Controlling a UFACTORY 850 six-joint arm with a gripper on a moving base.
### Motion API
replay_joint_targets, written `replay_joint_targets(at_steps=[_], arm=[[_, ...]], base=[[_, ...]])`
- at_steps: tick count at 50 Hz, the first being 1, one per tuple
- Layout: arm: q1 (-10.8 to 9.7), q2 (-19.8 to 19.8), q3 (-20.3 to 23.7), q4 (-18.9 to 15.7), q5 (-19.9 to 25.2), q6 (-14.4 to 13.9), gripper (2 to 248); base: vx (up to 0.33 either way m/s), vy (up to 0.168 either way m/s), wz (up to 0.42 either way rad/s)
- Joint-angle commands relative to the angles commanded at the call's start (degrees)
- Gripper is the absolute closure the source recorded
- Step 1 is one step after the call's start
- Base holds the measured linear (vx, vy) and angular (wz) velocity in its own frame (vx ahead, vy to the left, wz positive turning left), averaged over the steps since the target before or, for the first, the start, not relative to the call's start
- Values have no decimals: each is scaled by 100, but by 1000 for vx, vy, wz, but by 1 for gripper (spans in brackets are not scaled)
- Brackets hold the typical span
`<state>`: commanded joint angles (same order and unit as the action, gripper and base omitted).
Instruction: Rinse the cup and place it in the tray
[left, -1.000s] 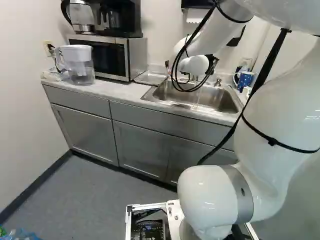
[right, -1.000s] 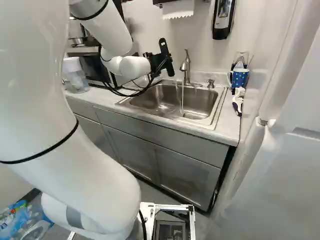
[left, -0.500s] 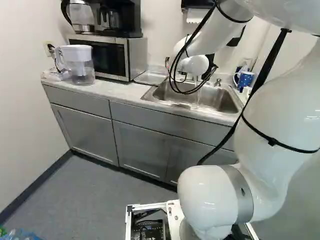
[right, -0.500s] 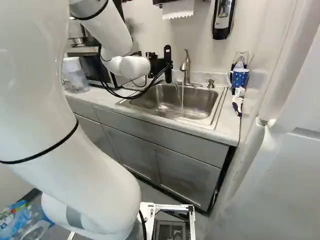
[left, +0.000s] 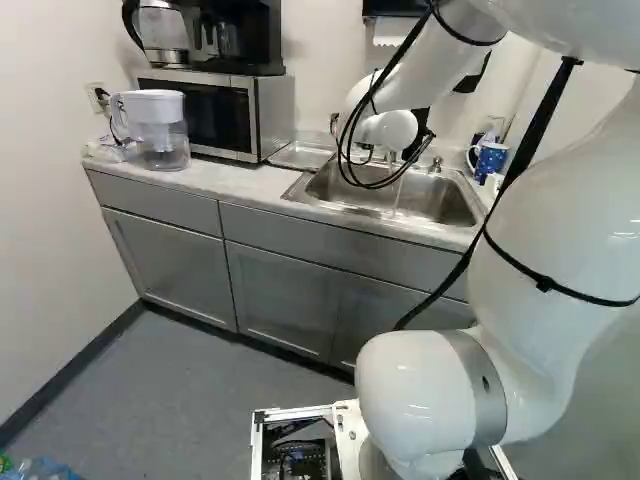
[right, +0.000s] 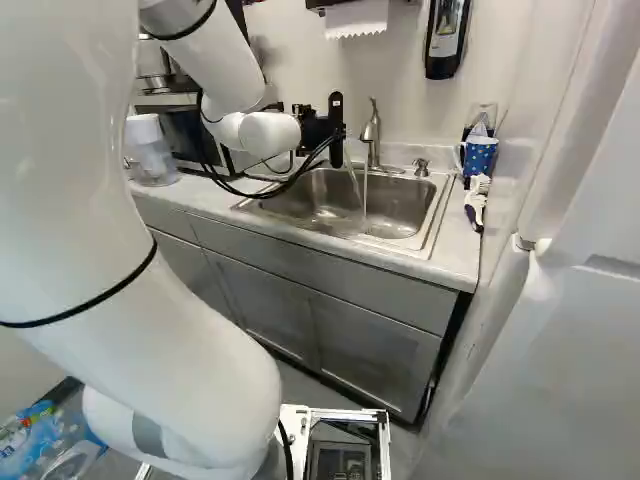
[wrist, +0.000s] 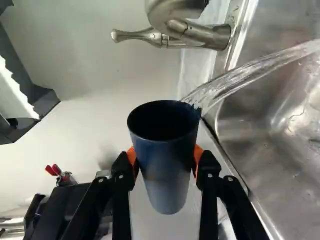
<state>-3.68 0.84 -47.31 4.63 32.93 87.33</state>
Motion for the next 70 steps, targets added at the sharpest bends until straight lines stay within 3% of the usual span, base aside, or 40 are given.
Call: replay_joint_targets(at_steps=[11,24,70], arm=[[0,0,0,0,0,64,126],[0,0,0,0,0,731,126],[0,0,0,0,0,731,126]], base=[[0,0,0],[0,0,0],[0,0,0]])
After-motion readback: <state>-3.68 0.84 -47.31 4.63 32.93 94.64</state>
